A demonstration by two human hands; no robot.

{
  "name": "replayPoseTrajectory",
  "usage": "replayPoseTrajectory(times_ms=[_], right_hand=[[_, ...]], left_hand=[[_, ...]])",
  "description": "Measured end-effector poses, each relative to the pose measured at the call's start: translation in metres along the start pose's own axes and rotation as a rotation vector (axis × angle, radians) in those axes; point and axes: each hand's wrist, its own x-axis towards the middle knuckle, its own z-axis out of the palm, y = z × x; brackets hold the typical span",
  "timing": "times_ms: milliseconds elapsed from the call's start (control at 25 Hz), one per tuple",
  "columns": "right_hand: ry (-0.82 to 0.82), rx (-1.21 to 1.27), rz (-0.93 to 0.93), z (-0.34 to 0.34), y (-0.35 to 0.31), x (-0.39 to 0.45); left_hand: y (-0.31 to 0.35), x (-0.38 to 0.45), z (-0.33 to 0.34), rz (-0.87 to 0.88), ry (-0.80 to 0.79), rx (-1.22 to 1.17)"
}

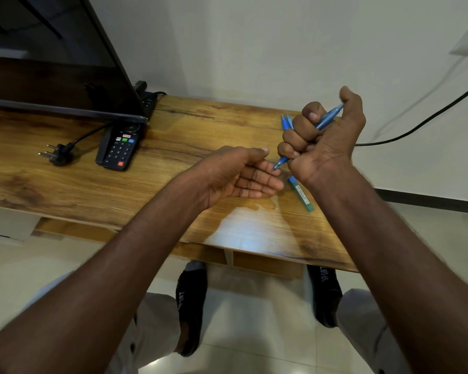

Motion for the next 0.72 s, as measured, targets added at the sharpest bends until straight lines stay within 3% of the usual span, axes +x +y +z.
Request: replayPoseTrajectory(times_ms=[720], right_hand=[[-0.017,0.016,0.034,-0.0038,0.0007,0.0043]], left_hand=[[0.0009,-0.0008,0.0008,-0.009,0.015,0.023]])
